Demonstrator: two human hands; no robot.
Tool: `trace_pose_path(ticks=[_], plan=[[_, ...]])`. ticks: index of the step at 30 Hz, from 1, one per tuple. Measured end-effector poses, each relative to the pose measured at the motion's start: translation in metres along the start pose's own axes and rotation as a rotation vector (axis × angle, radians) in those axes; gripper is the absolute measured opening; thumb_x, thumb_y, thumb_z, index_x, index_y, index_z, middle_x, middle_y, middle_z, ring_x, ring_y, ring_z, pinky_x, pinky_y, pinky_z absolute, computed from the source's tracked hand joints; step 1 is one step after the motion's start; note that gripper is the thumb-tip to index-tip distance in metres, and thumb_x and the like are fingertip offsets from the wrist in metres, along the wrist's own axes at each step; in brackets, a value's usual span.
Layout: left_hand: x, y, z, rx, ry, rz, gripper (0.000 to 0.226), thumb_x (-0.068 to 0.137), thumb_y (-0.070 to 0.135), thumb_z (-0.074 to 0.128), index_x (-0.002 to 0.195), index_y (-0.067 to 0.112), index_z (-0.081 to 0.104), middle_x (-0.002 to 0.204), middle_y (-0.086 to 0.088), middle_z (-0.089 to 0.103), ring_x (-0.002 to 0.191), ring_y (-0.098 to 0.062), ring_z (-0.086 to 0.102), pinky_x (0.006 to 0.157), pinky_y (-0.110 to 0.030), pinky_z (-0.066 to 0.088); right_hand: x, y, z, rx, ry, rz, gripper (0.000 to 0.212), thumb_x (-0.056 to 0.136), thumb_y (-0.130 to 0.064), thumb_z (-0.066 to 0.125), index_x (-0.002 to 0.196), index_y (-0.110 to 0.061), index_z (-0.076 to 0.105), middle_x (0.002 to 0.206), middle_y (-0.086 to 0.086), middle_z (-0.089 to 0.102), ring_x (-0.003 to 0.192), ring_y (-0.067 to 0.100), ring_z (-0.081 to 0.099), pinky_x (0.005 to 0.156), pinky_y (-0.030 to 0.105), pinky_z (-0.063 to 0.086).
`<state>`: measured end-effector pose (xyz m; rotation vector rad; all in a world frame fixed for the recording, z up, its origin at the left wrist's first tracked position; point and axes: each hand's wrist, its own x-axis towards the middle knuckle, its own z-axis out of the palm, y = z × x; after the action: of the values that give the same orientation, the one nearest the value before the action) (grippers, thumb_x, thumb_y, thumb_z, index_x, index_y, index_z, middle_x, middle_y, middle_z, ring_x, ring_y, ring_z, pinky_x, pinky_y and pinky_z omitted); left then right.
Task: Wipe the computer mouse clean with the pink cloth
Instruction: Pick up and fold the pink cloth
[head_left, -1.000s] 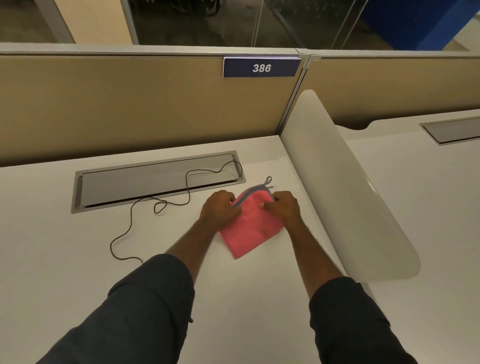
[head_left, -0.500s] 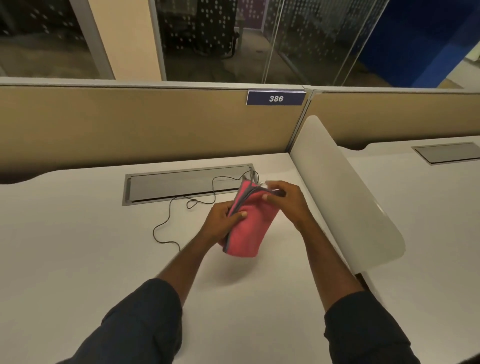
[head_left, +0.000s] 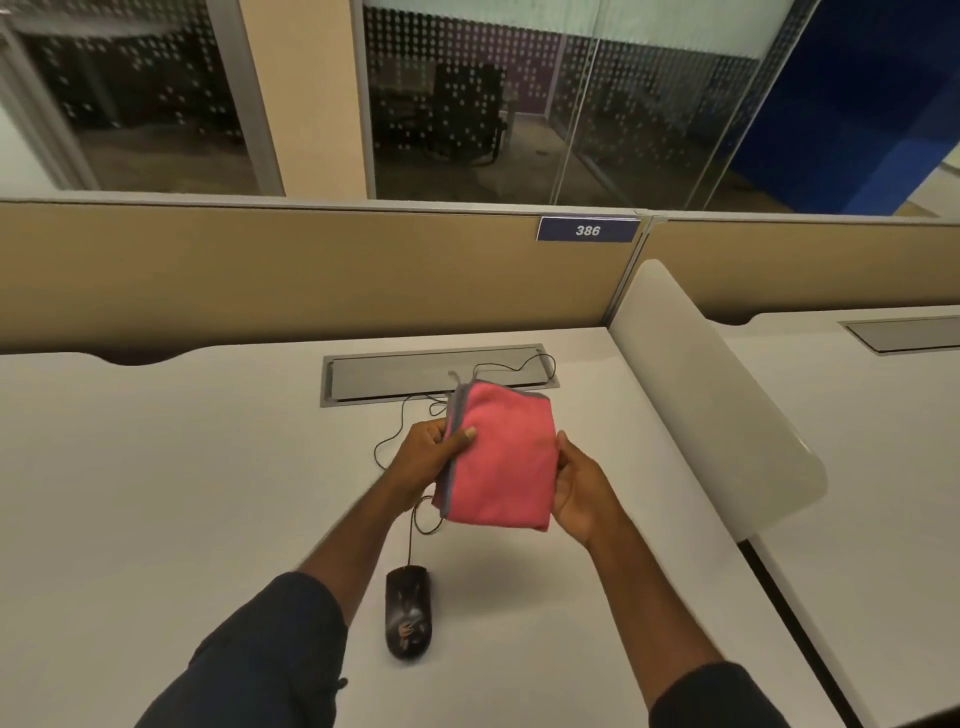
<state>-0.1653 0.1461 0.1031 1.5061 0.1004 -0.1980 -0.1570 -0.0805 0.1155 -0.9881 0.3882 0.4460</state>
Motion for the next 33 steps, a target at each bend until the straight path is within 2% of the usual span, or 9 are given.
trace_pose_path(ticks=[2, 4, 6, 11, 15, 19, 24, 28, 33], plan=[[-0.010, 0.001, -0.012, 0.028, 0.026, -0.037, 0.058, 0.069, 0.070, 0.072, 0.090, 0.016, 0.071, 0.078, 0.002, 0.074, 0.071, -0.015, 0.070, 0.060, -0.026, 0.055, -0.003, -0.002, 0.006, -0.045, 0.025, -0.017, 0.032, 0.100, -0.034, 0.054, 0.106, -0.007, 0.071, 0.094, 0.012, 0.075, 0.084, 0.021, 0.072, 0.076, 0.036, 0.058], [-0.019, 0.003, -0.024, 0.019, 0.056, -0.054, 0.057, 0.075, 0.069, 0.066, 0.093, 0.016, 0.072, 0.080, 0.001, 0.076, 0.073, -0.019, 0.073, 0.059, -0.028, 0.056, -0.007, -0.002, 0.014, -0.086, 0.029, -0.005, 0.041, 0.100, -0.039, 0.054, 0.082, -0.012, 0.079, 0.081, 0.009, 0.075, 0.072, 0.019, 0.072, 0.064, 0.032, 0.059], [-0.026, 0.006, -0.034, 0.003, 0.069, -0.049, 0.056, 0.079, 0.064, 0.061, 0.096, 0.012, 0.073, 0.085, -0.005, 0.076, 0.077, -0.024, 0.074, 0.061, -0.031, 0.058, -0.010, -0.002, 0.025, -0.128, 0.045, -0.004, 0.048, 0.100, -0.042, 0.054, 0.071, -0.014, 0.080, 0.075, 0.007, 0.074, 0.066, 0.017, 0.072, 0.059, 0.030, 0.057], [-0.040, 0.015, -0.055, 0.006, 0.080, -0.024, 0.055, 0.083, 0.060, 0.065, 0.093, 0.007, 0.075, 0.087, -0.014, 0.074, 0.075, -0.028, 0.073, 0.061, -0.034, 0.059, -0.014, -0.003, 0.040, -0.202, 0.037, -0.001, 0.032, 0.102, -0.036, 0.051, 0.100, -0.010, 0.069, 0.079, 0.006, 0.075, 0.067, 0.016, 0.070, 0.060, 0.031, 0.056], [-0.048, 0.018, -0.066, -0.005, 0.079, -0.001, 0.032, 0.094, 0.039, 0.062, 0.098, 0.010, 0.075, 0.086, -0.011, 0.075, 0.076, -0.027, 0.073, 0.062, -0.035, 0.059, -0.018, -0.007, 0.047, -0.316, -0.010, 0.004, 0.030, 0.104, -0.030, 0.050, 0.109, -0.006, 0.067, 0.087, 0.009, 0.073, 0.075, 0.021, 0.070, 0.064, 0.035, 0.057], [-0.053, 0.019, -0.075, -0.016, 0.064, 0.019, 0.019, 0.090, 0.029, 0.071, 0.104, 0.017, 0.075, 0.091, -0.010, 0.075, 0.077, -0.024, 0.072, 0.063, -0.035, 0.059, -0.019, -0.010, 0.050, -0.413, -0.019, -0.042, 0.027, 0.100, -0.027, 0.057, 0.111, -0.005, 0.068, 0.101, 0.015, 0.075, 0.088, 0.028, 0.074, 0.071, 0.037, 0.060], [-0.053, 0.022, -0.078, -0.025, 0.043, 0.027, 0.037, 0.076, 0.031, 0.081, 0.111, 0.021, 0.073, 0.098, -0.008, 0.076, 0.082, -0.022, 0.072, 0.065, -0.034, 0.059, -0.018, -0.013, 0.049, -0.500, -0.064, -0.095, 0.034, 0.090, -0.018, 0.071, 0.117, 0.002, 0.066, 0.107, 0.018, 0.074, 0.090, 0.029, 0.074, 0.075, 0.037, 0.059], [-0.050, 0.031, -0.080, -0.015, 0.018, 0.056, 0.034, 0.083, 0.020, 0.079, 0.116, 0.022, 0.069, 0.099, -0.009, 0.076, 0.084, -0.025, 0.072, 0.067, -0.039, 0.061, -0.020, -0.022, 0.053, -0.552, -0.128, -0.144, 0.037, 0.087, -0.008, 0.072, 0.123, 0.002, 0.065, 0.105, 0.014, 0.075, 0.088, 0.026, 0.073, 0.074, 0.033, 0.058], [-0.050, 0.071, -0.075, -0.112, 0.022, 0.144, 0.042, 0.084, 0.009, 0.075, 0.123, 0.024, 0.068, 0.090, -0.004, 0.075, 0.074, -0.016, 0.069, 0.055, -0.029, 0.055, -0.037, -0.047, 0.072, -0.532, -0.189, -0.296, 0.038, 0.083, 0.001, 0.072, 0.121, -0.001, 0.067, 0.095, 0.010, 0.076, 0.076, 0.019, 0.072, 0.064, 0.027, 0.058]])
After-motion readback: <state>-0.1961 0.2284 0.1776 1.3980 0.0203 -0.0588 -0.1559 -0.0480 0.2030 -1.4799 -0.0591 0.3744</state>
